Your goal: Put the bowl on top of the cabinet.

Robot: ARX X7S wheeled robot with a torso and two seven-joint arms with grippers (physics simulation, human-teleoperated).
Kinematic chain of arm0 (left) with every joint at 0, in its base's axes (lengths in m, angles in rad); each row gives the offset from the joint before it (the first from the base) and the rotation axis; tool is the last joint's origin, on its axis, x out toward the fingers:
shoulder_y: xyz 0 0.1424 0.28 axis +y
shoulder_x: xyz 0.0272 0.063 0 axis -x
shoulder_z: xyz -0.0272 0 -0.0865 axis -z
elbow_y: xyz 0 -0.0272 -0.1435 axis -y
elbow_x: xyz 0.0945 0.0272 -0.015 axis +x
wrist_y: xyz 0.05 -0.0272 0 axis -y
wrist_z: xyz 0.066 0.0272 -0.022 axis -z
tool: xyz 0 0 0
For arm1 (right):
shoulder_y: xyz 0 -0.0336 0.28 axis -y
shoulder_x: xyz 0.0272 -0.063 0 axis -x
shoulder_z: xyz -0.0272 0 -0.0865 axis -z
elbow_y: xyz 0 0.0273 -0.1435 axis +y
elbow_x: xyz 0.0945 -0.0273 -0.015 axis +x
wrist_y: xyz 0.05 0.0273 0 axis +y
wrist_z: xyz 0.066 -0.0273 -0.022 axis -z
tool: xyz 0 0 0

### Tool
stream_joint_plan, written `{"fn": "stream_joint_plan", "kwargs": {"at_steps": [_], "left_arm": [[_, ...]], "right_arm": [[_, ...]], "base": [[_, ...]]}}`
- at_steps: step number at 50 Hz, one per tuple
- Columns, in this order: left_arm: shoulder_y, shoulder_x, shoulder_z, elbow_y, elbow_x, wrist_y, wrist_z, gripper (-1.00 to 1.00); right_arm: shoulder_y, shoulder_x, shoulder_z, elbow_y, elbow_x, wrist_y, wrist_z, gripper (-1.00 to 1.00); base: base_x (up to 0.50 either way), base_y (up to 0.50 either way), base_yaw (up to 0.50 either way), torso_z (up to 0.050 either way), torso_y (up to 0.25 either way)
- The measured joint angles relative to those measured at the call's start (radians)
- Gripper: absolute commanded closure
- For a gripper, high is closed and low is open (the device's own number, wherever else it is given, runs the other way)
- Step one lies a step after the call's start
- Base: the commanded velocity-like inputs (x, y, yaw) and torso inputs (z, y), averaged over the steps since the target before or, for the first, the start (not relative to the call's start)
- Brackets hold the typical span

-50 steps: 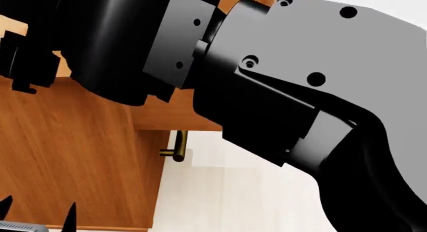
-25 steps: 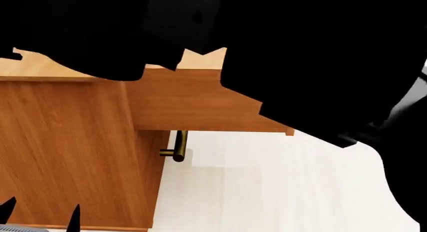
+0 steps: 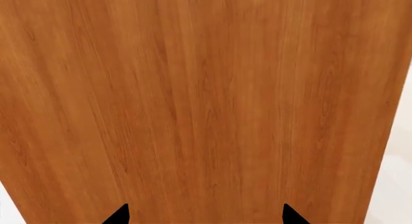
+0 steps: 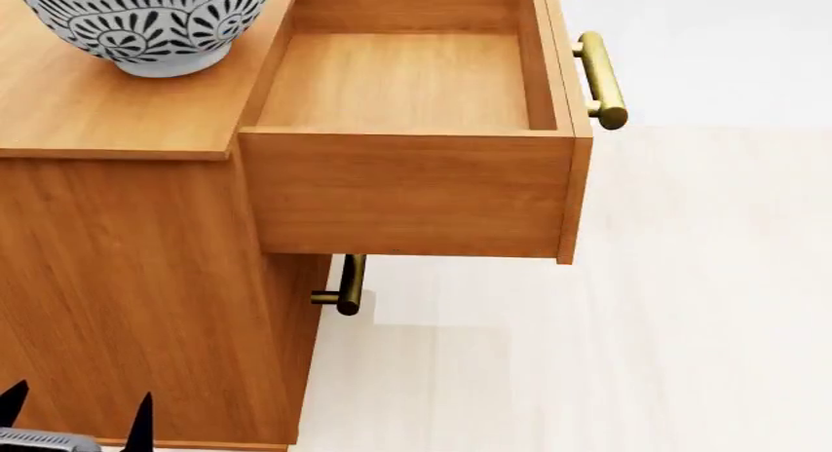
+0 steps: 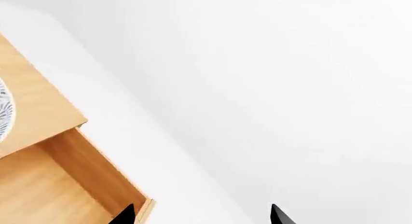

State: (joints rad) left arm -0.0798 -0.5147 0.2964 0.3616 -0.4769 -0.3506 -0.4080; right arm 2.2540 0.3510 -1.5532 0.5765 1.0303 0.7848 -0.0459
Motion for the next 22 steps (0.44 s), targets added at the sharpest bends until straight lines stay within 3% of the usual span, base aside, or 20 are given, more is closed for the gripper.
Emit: {"fn": "stream_joint_plan", "kwargs": {"at_steps": [22], "left_arm": [[-0.01,-0.002,-0.008,-0.007,-0.009,-0.002,-0.004,-1.0]], "right_arm": [[0.031,0.211,0.051,-0.075,0.011,0.097,0.1,-1.0]], "base": [[0.0,0.0,0.0,0.0,0.0]]}}
